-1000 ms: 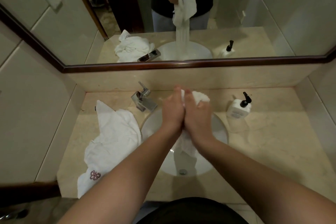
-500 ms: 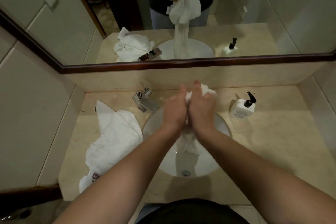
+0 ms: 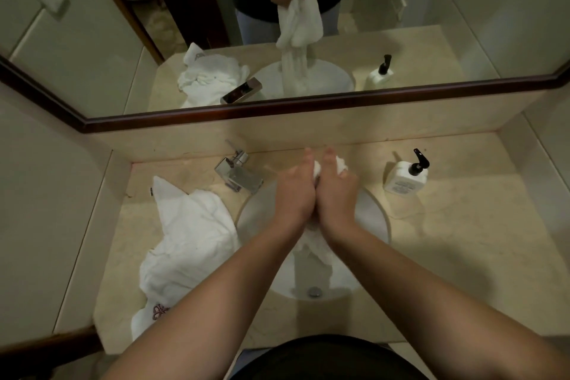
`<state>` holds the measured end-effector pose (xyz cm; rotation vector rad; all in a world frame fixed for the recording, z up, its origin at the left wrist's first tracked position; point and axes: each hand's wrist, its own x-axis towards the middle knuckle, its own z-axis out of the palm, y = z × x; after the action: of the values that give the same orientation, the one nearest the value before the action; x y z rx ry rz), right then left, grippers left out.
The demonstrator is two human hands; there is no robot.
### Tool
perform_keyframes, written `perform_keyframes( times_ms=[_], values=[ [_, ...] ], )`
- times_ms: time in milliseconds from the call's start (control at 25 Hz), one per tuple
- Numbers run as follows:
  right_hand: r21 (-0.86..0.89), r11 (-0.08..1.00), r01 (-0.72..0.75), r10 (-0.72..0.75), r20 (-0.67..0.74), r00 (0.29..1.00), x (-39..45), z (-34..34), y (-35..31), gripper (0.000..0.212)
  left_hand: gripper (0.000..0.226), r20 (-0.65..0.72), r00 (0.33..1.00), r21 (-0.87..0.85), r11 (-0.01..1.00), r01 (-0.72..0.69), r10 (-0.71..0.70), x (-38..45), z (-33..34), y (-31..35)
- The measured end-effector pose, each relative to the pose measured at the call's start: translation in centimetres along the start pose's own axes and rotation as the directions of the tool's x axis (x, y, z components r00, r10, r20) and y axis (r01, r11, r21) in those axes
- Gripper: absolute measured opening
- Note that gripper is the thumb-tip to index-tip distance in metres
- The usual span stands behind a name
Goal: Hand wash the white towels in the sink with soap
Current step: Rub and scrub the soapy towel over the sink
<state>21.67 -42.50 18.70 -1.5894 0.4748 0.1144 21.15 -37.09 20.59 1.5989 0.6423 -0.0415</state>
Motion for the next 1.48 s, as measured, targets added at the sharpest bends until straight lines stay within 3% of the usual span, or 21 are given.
perform_keyframes(
  times_ms=[120, 240, 440, 640, 720, 920, 1000, 1120, 1200, 1360, 1480],
  values=[
    [-0.055, 0.998, -0.015, 0.018, 0.065, 0.998, -1.1, -0.3, 1.2, 0.045, 0.056, -0.028, 0.995, -0.002, 0.995, 0.096, -0.096, 0.8, 0.1, -1.1],
    [-0.076, 0.994, -0.077, 0.072, -0.065, 0.995, 2.4, -0.8, 1.4, 0.049, 0.056, 0.096, 0.988, 0.077, 0.991, 0.11, -0.117, 0.6, 0.7, -3.0],
    [-0.357, 0.929, -0.098, 0.128, 0.06, 0.99, 6.0, -1.9, 5.3, 0.04, 0.055, 0.015, 0.959, 0.066, 0.957, 0.282, -0.283, 3.6, -0.7, -6.9],
    [-0.479, 0.818, -0.318, 0.43, 0.143, 0.892, 8.2, -4.2, 11.4, 0.047, 0.063, 0.036, 0.915, 0.275, 0.884, 0.378, -0.402, 7.5, -2.8, -13.0],
    [-0.537, 0.77, -0.345, 0.499, 0.17, 0.85, 9.1, -4.8, 13.2, 0.038, 0.064, 0.064, 0.89, 0.344, 0.847, 0.405, -0.452, 9.0, -3.2, -15.6],
    [-0.48, 0.743, -0.466, 0.582, 0.118, 0.805, 11.2, -4.1, 17.0, 0.027, 0.044, 0.082, 0.875, 0.46, 0.797, 0.391, -0.477, 12.6, -2.5, -21.3],
    [-0.43, 0.759, -0.489, 0.577, 0.095, 0.811, 12.1, -3.4, 18.5, 0.029, 0.049, 0.085, 0.856, 0.395, 0.806, 0.441, -0.51, 14.5, -2.1, -23.1],
    [-0.352, 0.788, -0.505, 0.566, 0.092, 0.819, 13.4, -3.0, 21.4, 0.053, 0.069, 0.11, 0.826, 0.32, 0.806, 0.497, -0.553, 16.4, -1.9, -25.6],
    [-0.42, 0.767, -0.485, 0.565, 0.084, 0.821, 13.8, -2.8, 23.3, 0.059, 0.073, 0.098, 0.826, 0.37, 0.791, 0.488, -0.555, 16.8, -1.7, -27.5],
    [-0.704, 0.615, -0.355, 0.537, 0.045, 0.842, 13.5, -2.7, 26.9, 0.071, 0.064, 0.153, 0.847, 0.604, 0.726, 0.328, -0.51, 16.6, -1.9, -31.7],
    [-0.791, 0.519, -0.326, 0.521, -0.01, 0.854, 13.1, -2.5, 28.9, 0.053, 0.041, 0.159, 0.888, 0.72, 0.666, 0.194, -0.431, 16.5, -2.1, -33.3]
  ],
)
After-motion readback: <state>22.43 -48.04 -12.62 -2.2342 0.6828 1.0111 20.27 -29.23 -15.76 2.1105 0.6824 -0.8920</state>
